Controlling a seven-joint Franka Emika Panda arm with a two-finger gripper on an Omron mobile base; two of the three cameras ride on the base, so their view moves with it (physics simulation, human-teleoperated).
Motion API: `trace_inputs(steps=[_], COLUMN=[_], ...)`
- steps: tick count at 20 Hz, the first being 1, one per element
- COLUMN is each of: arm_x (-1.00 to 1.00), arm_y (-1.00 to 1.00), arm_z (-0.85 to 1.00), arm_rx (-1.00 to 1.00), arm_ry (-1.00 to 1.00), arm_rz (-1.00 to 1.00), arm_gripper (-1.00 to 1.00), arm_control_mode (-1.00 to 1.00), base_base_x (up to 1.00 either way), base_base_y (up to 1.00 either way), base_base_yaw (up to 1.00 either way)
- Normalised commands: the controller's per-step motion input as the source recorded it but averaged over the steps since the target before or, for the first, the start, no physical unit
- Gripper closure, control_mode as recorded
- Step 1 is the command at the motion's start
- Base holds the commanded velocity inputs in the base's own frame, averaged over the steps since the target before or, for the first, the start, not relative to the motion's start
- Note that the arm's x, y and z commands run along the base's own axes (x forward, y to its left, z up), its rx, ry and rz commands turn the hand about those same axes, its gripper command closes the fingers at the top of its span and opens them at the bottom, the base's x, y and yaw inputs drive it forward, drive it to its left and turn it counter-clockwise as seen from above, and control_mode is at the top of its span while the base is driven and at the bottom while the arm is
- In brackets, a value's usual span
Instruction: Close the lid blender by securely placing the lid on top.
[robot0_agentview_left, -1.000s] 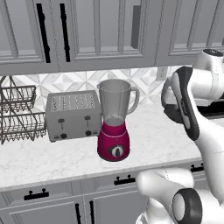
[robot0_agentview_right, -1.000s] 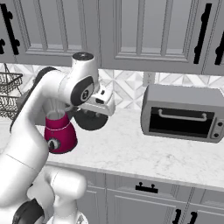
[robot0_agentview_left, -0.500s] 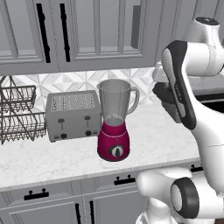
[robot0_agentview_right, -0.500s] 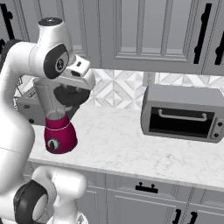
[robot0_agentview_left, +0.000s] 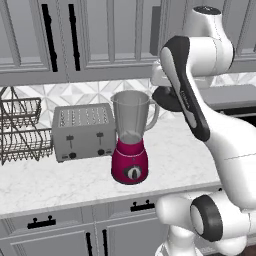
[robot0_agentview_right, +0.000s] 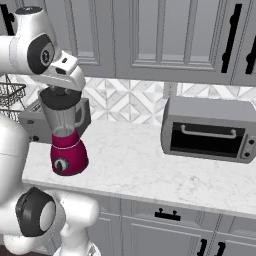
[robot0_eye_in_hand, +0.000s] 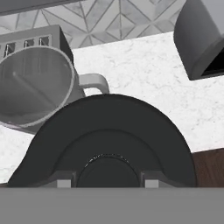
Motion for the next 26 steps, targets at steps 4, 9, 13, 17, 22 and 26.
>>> trace_inputs(steps=[4, 9, 13, 17, 22, 26], arm_x=[0.24, 0.61, 0.58, 0.45, 0.57, 0.42], arm_y=[0.65, 0.7, 0.28, 0.0, 0.02, 0.05], arm_z=[0.08, -0.01, -0.01, -0.18, -0.31, -0.17], arm_rx=[0.0, 0.0, 0.0, 0.0, 0.0, 0.0], arm_ry=[0.0, 0.01, 0.0, 0.01, 0.05, 0.05], arm_rz=[0.0, 0.0, 0.0, 0.0, 0.0, 0.05], arm_gripper=[1.0, 1.0, 1.0, 1.0, 1.0, 1.0], arm_control_mode=[-1.0, -1.0, -1.0, -1.0, -1.0, -1.0], base_base_x=[0.0, 0.0, 0.0, 0.0, 0.0, 0.0], base_base_y=[0.0, 0.0, 0.0, 0.0, 0.0, 0.0], base_base_yaw=[0.0, 0.0, 0.0, 0.0, 0.0, 0.0])
